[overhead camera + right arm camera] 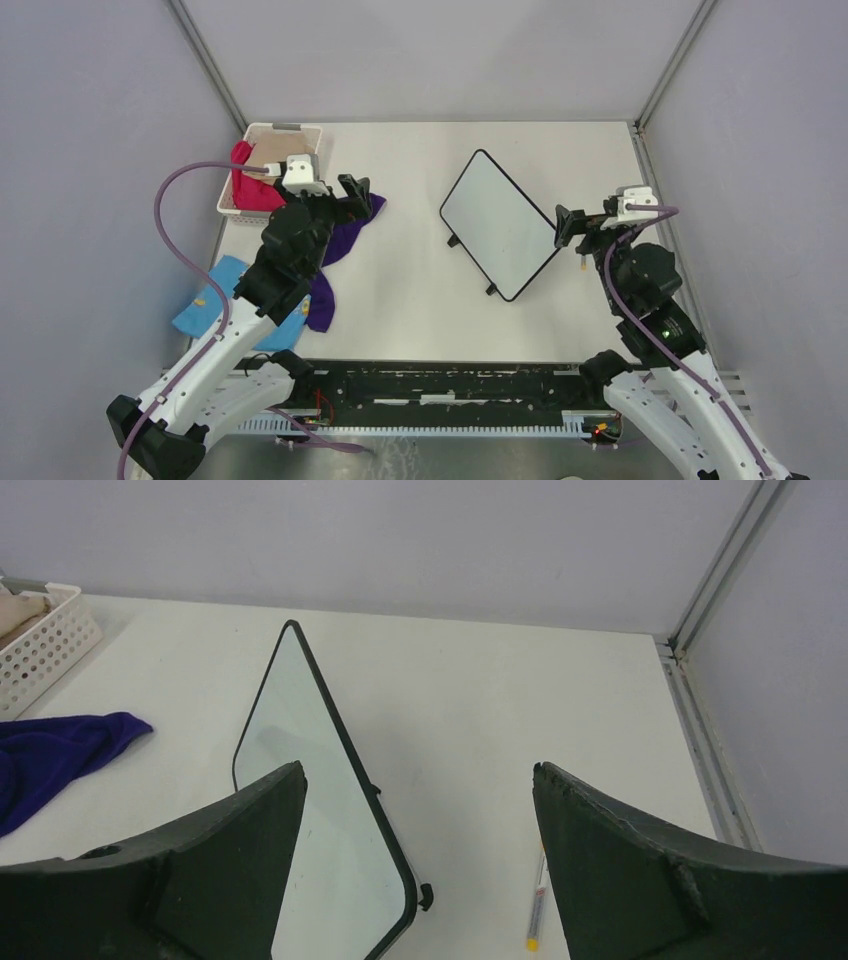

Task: Write a sentence on the whiteboard
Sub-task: Adjust the whiteboard stand at the center of the board.

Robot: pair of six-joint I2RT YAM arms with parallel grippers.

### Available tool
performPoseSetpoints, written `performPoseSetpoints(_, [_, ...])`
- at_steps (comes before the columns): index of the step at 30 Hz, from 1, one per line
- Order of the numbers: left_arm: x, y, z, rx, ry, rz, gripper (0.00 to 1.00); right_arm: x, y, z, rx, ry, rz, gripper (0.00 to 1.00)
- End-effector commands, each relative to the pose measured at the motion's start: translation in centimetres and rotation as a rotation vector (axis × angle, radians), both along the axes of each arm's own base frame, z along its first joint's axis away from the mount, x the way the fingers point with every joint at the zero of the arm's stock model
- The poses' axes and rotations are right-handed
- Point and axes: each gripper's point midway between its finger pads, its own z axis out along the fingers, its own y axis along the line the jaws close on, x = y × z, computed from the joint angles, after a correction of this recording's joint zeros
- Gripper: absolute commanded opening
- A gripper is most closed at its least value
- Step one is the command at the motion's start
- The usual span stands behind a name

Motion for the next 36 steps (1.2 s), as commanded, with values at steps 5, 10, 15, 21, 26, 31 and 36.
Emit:
performPoseSetpoints(5, [-0.3,-1.5,1.7,-0.039,-0.059,-0.083,1.00,-0.3,1.3,-3.7,-0.049,0.174,0.055,0.88])
performPoseSetpoints(10, [0.0,-1.6,1.3,-0.032,-0.042,-0.075,1.00,-1.4,2.3,-9.0,-0.058,0.304,0.104,0.81])
performPoseSetpoints(15, [0.2,-2.0,0.9,-0.026,-0.027,-0.090,1.00,-3.0,3.9,-13.6,-0.048,0.398,0.155,0.78])
performPoseSetpoints(21, [0.2,-2.1,0.7,-0.023,-0.023,-0.091,1.00,-4.5,6.3,-15.4,-0.053,0.455,0.219,0.77])
performPoseSetpoints(26, [0.2,-1.9,0.8,-0.021,-0.026,-0.085,1.00,-5.9,7.9,-16.5,-0.037,0.503,0.251,0.76])
performPoseSetpoints(31, [0.1,-1.8,0.9,-0.024,-0.029,-0.083,1.00,-7.9,9.7,-18.5,-0.011,0.579,0.296,0.67])
performPoseSetpoints(36, [0.1,-2.0,1.0,-0.029,-0.029,-0.090,1.00,-9.3,12.5,-19.7,0.000,0.593,0.351,0.64])
